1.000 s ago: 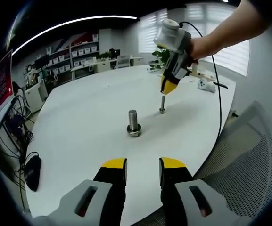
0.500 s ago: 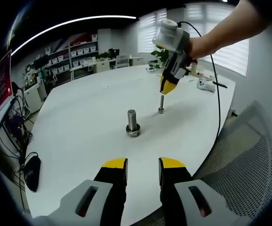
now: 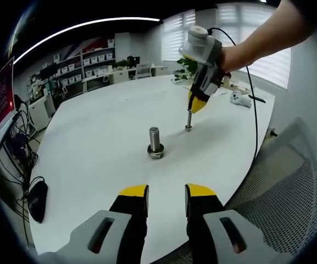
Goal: Place the washer onto the threaded stud by aligning its center hole with the stud, sliding it down to the base, and recovering from edge contact or off-axis alignment until the washer reaches the visible bottom stop.
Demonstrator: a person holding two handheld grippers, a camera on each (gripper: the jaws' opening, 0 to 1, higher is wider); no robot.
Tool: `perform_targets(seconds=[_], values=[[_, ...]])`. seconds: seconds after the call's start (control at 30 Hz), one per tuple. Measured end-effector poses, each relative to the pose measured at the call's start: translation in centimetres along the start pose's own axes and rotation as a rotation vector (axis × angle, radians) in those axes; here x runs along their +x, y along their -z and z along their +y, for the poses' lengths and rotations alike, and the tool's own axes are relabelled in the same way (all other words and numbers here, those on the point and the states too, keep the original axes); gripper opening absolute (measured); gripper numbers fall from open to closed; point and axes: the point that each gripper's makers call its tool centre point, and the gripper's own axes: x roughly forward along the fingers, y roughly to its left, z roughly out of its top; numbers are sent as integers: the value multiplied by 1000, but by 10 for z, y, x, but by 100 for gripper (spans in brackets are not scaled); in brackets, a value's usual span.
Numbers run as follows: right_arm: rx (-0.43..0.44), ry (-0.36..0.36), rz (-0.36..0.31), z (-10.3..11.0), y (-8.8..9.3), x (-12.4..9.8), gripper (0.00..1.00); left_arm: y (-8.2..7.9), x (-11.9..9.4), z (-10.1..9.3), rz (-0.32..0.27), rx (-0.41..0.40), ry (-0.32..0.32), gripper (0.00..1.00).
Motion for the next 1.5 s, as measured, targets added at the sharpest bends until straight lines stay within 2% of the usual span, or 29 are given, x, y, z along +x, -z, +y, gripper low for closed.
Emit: perform_targets(seconds=[0.47, 0.8, 1.13, 1.5], values=[[-12, -4, 8, 0, -4, 0, 13, 0, 0, 0, 1, 2, 0, 24], [-2, -5, 25, -2, 4, 1, 13, 1, 0, 0, 2, 3, 3, 24], [7, -18, 25, -3, 3, 5, 13, 1, 0, 1, 4, 1, 1, 24], [10, -42, 60, 0, 9, 28, 14, 0, 1, 0, 5, 3, 0, 24]])
